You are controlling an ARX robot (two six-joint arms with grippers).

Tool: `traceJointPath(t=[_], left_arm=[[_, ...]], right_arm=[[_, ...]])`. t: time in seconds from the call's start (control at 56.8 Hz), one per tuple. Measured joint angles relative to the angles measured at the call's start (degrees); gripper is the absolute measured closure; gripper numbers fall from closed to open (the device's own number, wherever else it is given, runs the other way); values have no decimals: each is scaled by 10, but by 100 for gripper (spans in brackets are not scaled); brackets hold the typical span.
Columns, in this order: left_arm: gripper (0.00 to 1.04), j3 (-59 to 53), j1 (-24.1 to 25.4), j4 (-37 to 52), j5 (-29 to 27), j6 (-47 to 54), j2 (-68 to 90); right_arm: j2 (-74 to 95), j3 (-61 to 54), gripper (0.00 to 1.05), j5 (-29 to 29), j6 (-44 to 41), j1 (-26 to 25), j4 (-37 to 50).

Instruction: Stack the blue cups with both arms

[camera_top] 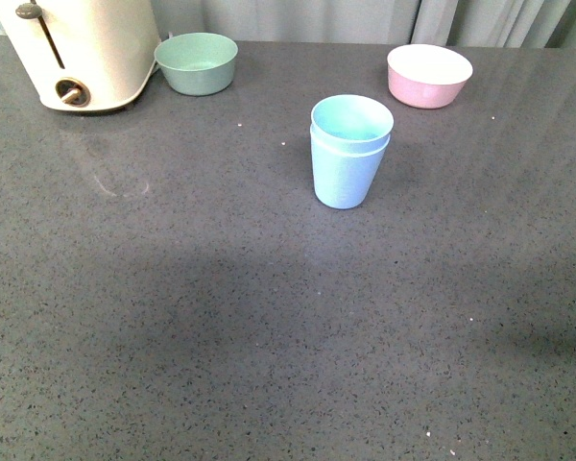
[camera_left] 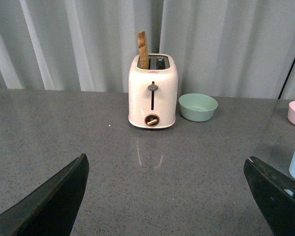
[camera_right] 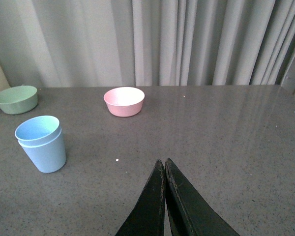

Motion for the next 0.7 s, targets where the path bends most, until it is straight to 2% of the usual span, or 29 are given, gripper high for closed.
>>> traceJointPath(t=[0.194, 0.264, 0.528, 0.634, 0.705], left_arm=[[9, 0, 0, 0, 0, 0, 0], [9, 0, 0, 0, 0, 0, 0], [9, 0, 0, 0, 0, 0, 0], [9, 0, 0, 0, 0, 0, 0], [9, 0, 0, 0, 0, 0, 0]], right_arm=[[-2, 0, 101, 0, 0, 0, 0], [-2, 0, 89, 0, 0, 0, 0], [-2, 0, 26, 0, 0, 0, -1], [-2, 0, 11, 0, 0, 0, -1], [-2, 0, 8, 0, 0, 0, -1]])
